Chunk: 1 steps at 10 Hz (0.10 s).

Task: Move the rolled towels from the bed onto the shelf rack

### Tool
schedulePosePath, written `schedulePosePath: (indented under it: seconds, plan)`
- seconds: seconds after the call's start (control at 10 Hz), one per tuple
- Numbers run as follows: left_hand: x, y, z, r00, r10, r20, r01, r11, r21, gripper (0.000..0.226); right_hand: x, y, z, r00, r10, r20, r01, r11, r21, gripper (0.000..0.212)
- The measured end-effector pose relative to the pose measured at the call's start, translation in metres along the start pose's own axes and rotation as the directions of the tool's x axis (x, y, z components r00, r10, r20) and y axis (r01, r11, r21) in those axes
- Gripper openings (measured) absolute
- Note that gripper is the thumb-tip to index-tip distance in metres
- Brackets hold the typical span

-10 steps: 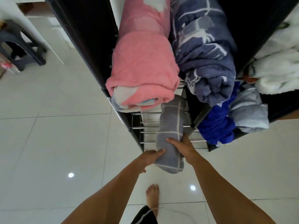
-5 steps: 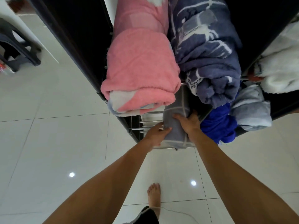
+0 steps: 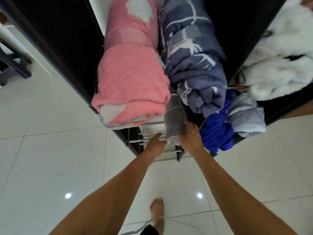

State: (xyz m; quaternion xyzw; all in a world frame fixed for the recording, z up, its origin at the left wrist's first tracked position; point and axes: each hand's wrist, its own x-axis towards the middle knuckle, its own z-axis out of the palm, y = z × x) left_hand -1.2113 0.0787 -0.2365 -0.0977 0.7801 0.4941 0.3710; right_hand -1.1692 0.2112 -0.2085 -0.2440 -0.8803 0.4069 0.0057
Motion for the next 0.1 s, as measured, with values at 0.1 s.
schedulePosePath:
  seconds: [0.1]
  plan:
    - [-0.0394, -0.0577, -0.0064, 0.999, -0.041, -0.027, 0.044, 0.991, 0.124, 0.047, -0.0669, 0.0157, -0.0257, 0.995, 0.096, 0.018, -0.097, 0.973, 0.209, 0.036]
